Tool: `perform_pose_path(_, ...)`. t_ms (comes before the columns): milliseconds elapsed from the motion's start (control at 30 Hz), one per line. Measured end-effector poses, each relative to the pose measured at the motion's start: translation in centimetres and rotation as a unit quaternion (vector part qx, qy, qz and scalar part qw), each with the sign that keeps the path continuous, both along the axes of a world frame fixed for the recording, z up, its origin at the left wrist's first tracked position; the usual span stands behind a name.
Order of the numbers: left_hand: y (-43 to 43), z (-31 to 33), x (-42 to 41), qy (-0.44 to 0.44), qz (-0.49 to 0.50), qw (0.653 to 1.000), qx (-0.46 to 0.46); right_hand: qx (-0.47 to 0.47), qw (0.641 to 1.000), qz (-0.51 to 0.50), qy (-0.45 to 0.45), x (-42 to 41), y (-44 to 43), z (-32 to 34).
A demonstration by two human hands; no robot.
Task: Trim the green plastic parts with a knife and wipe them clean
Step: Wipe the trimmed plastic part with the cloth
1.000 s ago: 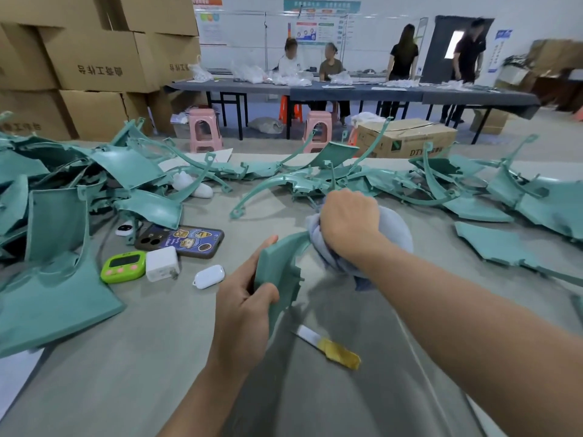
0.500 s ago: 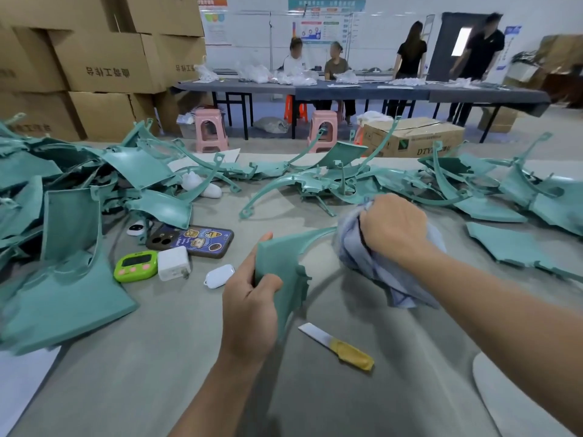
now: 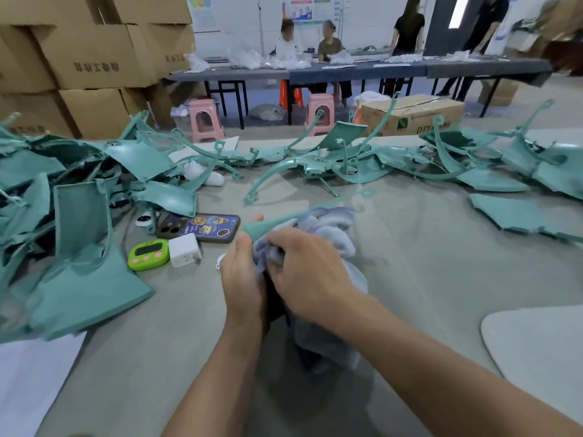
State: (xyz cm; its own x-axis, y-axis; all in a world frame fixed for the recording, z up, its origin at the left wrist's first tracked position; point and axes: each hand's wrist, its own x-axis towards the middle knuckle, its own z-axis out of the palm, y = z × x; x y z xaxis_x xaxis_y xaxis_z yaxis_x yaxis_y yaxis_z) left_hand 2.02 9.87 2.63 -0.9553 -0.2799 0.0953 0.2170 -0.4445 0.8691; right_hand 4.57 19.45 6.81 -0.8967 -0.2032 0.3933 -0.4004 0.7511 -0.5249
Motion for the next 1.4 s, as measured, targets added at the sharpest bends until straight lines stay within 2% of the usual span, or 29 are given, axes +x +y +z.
perform_pose_path(100,0.7,0.0,0.3,0.017,0.044,0.999,-0.013,0.004,0.997,-0.063,-0.048,-3.6,0.6,0.8)
perform_pose_path(167,0.9,-0.1,0.6,0.037,0.066,0.994,-0.081,0.014,0.993,-0.076,-0.088,-5.5,1.3,0.9)
perform_pose_path(233,0.9,-0.4,0.5,0.031,0.113,0.982,-0.146,0.025,0.994,-0.074,-0.070,-5.2,1.1,0.5)
perform_pose_path(300,0.6,-0.7,0.1,0.003,0.160,0.975,-0.154,-0.005,0.998,-0.055,-0.028,-3.1,0.6,0.2)
perform_pose_path(367,-0.1,-0.9,-0.2,-0.011,0.165,0.978,-0.127,-0.045,0.999,-0.004,-0.005,-0.9,0.3,-0.3)
perform_pose_path(433,-0.6,-0.8,-0.3,0.000,0.154,0.980,-0.122,-0.012,0.998,0.064,-0.009,0.2,0.8,-0.6)
perform_pose_path(500,-0.8,-0.4,-0.6,0.016,0.185,0.970,-0.160,0.051,0.994,0.092,-0.019,-0.1,1.7,-1.0)
perform_pose_path(567,-1.2,-0.2,-0.7,0.012,0.220,0.962,-0.159,0.104,0.994,0.031,0.011,-0.7,3.2,-1.5)
perform_pose_path(633,-1.9,-0.2,-0.7,-0.016,0.232,0.966,-0.111,0.098,0.991,-0.081,0.046,-1.7,5.9,-1.7)
perform_pose_path(700,-2.8,-0.1,-0.8,-0.055,0.239,0.969,-0.045,0.082,0.981,-0.174,0.014,-3.1,9.5,-1.0)
perform_pose_path(767,-3.4,0.0,-0.8,-0.090,0.244,0.966,-0.018,0.093,0.964,-0.245,-0.039,-3.8,12.7,-0.1)
perform_pose_path(800,-3.4,0.1,-0.7,-0.098,0.240,0.966,-0.014,0.116,0.953,-0.279,-0.032,-3.7,13.7,0.3)
perform_pose_path(867,-2.7,0.2,-0.4,-0.099,0.217,0.971,-0.008,0.133,0.942,-0.305,0.036,-2.4,14.2,0.8)
perform_pose_path(900,-2.2,0.3,-0.3,-0.100,0.202,0.974,-0.014,0.083,0.954,-0.276,0.076,-1.3,13.6,1.0)
perform_pose_path(967,-1.1,0.2,-0.1,-0.087,0.178,0.979,-0.053,-0.089,0.971,-0.196,0.103,1.0,11.5,1.2)
perform_pose_path(1033,0.1,0.1,0.0,-0.079,0.151,0.981,-0.087,-0.233,0.962,-0.129,0.053,1.7,9.6,0.5)
perform_pose_path(1100,0.7,0.0,0.2,-0.081,0.117,0.984,-0.104,-0.332,0.938,-0.079,-0.056,1.2,8.5,-1.0)
perform_pose_path(1233,1.1,-0.7,0.4,-0.067,0.099,0.980,-0.159,-0.379,0.908,-0.077,-0.160,0.0,8.3,-4.0)
perform_pose_path(1333,1.7,-0.6,0.7,-0.043,0.069,0.982,-0.170,-0.436,0.876,-0.091,-0.184,-0.4,8.7,-5.1)
perform_pose_path(1400,1.8,-0.4,0.9,-0.034,0.008,0.988,-0.153,-0.466,0.862,-0.096,-0.174,-0.8,8.9,-5.4)
